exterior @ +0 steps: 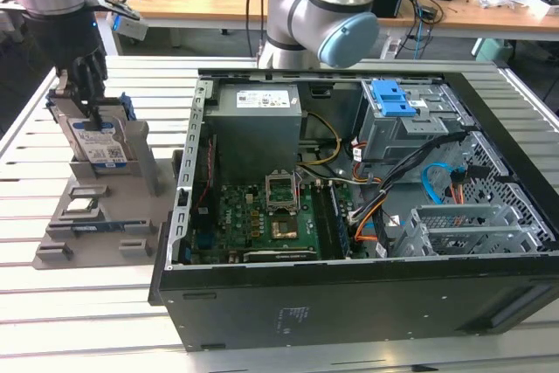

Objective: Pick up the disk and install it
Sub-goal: 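Pick up the disk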

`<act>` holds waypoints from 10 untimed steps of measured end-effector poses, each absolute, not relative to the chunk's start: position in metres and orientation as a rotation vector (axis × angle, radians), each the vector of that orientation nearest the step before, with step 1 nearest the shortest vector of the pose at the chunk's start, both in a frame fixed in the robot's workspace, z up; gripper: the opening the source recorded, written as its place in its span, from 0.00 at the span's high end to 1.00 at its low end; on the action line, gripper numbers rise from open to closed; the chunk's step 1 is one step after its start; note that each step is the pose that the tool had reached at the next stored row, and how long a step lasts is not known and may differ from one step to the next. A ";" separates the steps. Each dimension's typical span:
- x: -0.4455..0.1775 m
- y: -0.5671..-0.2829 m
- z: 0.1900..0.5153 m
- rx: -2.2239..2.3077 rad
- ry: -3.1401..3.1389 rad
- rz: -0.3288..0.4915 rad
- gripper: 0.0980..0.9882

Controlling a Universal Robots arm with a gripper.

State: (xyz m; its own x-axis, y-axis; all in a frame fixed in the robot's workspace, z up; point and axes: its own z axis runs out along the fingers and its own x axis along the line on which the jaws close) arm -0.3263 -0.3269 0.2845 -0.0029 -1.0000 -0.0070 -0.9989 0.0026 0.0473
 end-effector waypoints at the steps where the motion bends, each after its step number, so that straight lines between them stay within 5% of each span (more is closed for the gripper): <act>1: -0.330 -0.327 0.280 2.201 -2.201 -0.060 0.57; 6: -0.330 -0.327 0.280 2.201 -2.200 -0.060 0.59; 8: -0.330 -0.327 0.280 2.201 -2.200 -0.060 0.71; 10: -0.330 -0.327 0.280 2.201 -2.200 -0.060 0.71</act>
